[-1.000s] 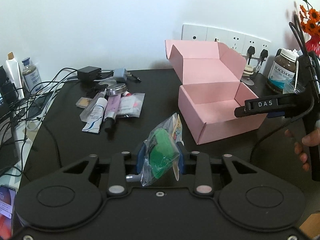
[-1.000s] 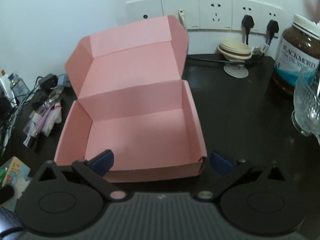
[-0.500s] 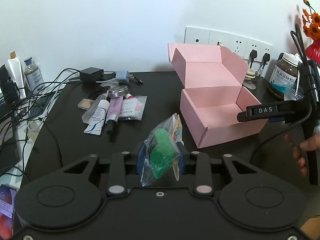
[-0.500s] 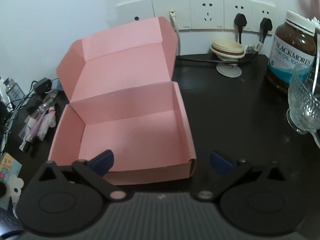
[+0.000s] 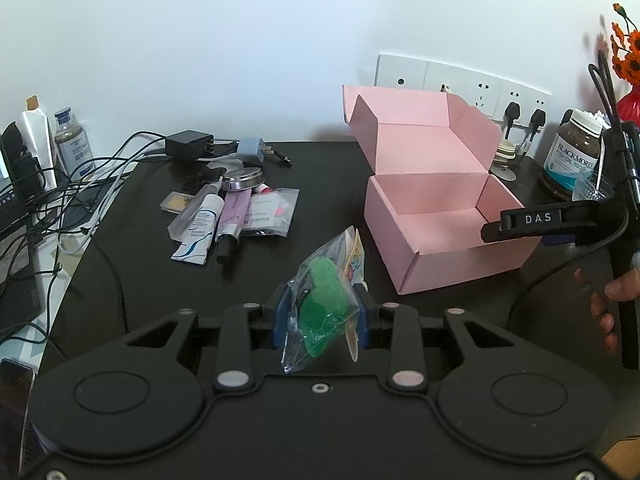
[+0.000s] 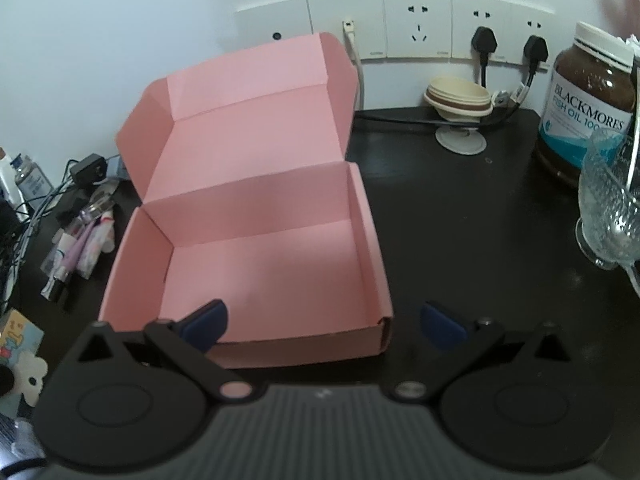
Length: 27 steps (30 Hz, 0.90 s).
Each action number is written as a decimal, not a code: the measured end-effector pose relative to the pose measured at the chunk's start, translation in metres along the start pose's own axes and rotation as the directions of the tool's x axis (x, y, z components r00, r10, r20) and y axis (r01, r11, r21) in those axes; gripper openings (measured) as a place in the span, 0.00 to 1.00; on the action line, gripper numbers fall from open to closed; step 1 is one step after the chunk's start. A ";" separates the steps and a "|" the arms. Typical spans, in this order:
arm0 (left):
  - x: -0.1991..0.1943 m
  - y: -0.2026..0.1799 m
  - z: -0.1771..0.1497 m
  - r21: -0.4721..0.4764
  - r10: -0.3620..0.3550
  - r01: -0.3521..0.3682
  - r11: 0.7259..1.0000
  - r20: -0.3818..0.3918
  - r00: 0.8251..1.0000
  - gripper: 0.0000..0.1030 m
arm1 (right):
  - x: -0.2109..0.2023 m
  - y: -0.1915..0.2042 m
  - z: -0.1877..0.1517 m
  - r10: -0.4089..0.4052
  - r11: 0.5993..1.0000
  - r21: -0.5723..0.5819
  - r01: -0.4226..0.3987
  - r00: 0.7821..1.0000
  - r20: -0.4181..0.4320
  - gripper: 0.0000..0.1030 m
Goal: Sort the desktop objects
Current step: 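Carry the held bag with the left gripper over the pink box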
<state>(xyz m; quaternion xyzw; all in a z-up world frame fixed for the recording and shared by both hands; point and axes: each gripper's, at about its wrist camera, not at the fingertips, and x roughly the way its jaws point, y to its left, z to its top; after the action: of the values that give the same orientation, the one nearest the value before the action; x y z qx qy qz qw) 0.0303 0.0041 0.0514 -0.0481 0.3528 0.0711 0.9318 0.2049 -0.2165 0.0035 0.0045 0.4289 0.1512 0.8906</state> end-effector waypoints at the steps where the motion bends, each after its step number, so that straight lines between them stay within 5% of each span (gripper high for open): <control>1: 0.000 -0.002 0.000 0.003 -0.002 0.002 1.000 0.000 1.000 0.32 | 0.000 0.000 0.000 -0.003 1.000 -0.001 0.003 1.000 0.003 0.99; 14: 0.004 -0.019 0.011 0.036 -0.026 0.026 0.999 0.013 1.000 0.32 | 0.004 0.000 -0.008 0.078 0.997 0.019 -0.077 0.996 -0.046 0.99; 27: 0.013 -0.033 0.014 0.069 -0.060 0.060 0.996 0.000 0.998 0.32 | -0.007 0.012 -0.024 0.171 0.976 -0.132 -0.175 0.985 -0.039 0.99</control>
<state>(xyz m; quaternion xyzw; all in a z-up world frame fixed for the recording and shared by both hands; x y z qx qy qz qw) 0.0546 -0.0255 0.0541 -0.0265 0.3522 0.0309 0.9350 0.1792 -0.2100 -0.0045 -0.0207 0.4278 0.2568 0.8664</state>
